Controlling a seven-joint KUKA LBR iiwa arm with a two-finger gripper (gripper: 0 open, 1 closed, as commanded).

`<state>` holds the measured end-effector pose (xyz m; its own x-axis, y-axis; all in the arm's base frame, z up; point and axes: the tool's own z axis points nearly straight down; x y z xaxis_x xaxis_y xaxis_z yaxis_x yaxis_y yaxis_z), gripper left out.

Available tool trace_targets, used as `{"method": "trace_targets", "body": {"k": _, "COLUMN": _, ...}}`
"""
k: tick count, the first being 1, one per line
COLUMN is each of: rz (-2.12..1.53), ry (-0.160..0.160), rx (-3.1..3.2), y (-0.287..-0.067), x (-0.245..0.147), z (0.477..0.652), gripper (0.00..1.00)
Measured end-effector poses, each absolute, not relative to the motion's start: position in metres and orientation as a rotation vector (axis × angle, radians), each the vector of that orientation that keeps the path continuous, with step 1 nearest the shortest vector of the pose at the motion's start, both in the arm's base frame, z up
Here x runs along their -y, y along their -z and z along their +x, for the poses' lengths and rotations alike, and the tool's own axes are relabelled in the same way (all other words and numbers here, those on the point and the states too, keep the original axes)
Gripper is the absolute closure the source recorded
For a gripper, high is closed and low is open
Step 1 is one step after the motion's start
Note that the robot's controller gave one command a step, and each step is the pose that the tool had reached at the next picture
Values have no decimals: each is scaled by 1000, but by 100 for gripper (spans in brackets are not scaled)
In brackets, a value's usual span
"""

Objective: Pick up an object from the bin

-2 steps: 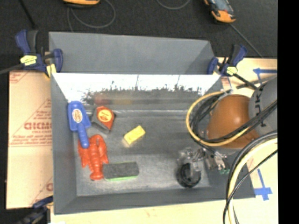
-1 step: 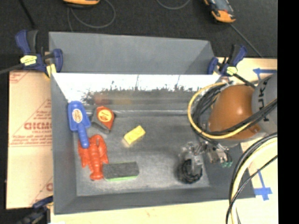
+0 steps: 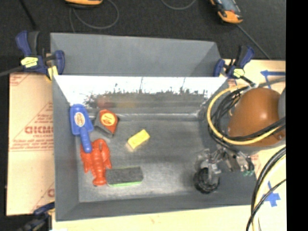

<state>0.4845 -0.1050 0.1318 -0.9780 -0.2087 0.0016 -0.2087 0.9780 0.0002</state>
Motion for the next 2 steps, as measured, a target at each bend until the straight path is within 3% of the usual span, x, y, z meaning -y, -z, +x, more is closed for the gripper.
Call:
{"method": "trace_targets", "body": {"k": 1, "rz": 307, "ry": -3, "rx": 3133, "y": -110, "x": 90, "z": 528, "gripper": 100}}
{"method": "trace_targets", "body": {"k": 2, "rz": 316, "ry": -4, "rx": 3131, "y": -259, "x": 126, "z": 476, "gripper": 100}}
